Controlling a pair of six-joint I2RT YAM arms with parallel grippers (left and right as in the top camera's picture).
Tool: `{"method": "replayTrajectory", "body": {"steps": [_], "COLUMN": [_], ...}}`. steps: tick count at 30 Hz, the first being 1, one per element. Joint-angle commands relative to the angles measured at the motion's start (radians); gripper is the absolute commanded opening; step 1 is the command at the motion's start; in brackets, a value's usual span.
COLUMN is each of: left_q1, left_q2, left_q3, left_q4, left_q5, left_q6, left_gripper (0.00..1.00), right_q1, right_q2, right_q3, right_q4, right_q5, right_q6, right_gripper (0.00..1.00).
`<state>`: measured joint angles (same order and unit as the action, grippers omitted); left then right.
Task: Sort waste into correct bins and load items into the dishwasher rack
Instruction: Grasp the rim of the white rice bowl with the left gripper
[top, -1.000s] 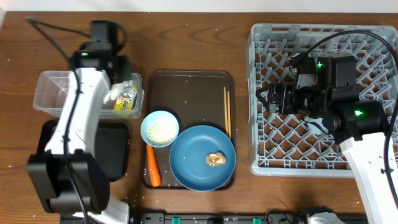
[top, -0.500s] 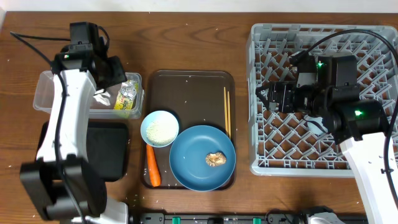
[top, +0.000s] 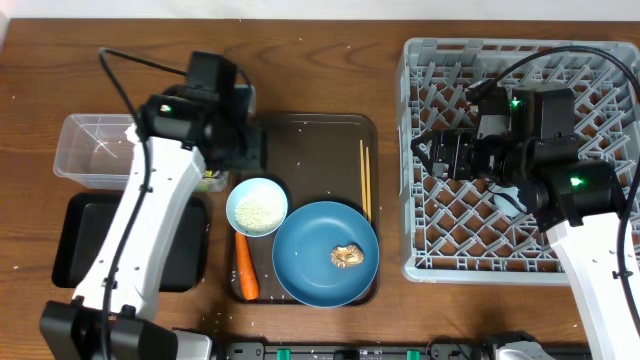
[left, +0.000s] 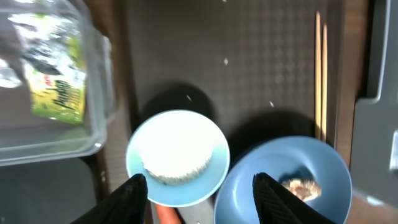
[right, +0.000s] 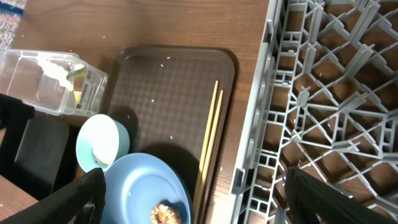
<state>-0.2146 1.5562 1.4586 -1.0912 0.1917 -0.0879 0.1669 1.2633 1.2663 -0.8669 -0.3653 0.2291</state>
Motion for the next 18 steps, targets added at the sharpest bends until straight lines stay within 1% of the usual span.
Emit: {"method": "replayTrajectory", "body": {"steps": [1, 5, 8, 12, 16, 18], "left_q1": [-0.028, -0.034, -0.034, -0.047, -0.09, -0.116], "left_q2": [0.009, 0.012, 0.012, 0.013, 0.013, 0.013], "left_q3": [-0.056, -0.148, -0.216, -0.311, -0.408, -0.447], "left_q4": [0.0, 0.037, 0.08, 0.185, 0.314, 0.363], "left_q5": [-0.028, -0.027, -0.027, -0.012, -0.014, -0.032], "left_q6": [0.011, -0.048, -0.058, -0.082, -0.095, -0.117], "left_gripper": [0.56, 0.55, 0.54, 0.54, 0.54, 0.51], "right_q1": [0.01, 0.01, 0.01, 0.01, 0.01, 0.01], "right_q2": [0.005, 0.005, 0.005, 0.005, 0.005, 0.006], "right_q3": [0.013, 0.013, 0.013, 0.013, 0.013, 0.013], "right_q4": [0.001, 0.002, 0.005, 0.02, 0.037, 0.041], "right_q5": [0.021, 0.029, 0.029, 0.029, 0.029, 0.029], "right_q6": [-0.003, 0.006, 0.006, 0.006, 0.021, 0.029], "right_gripper": [0.85, 0.85, 0.85, 0.85, 0.86, 0.86]}}
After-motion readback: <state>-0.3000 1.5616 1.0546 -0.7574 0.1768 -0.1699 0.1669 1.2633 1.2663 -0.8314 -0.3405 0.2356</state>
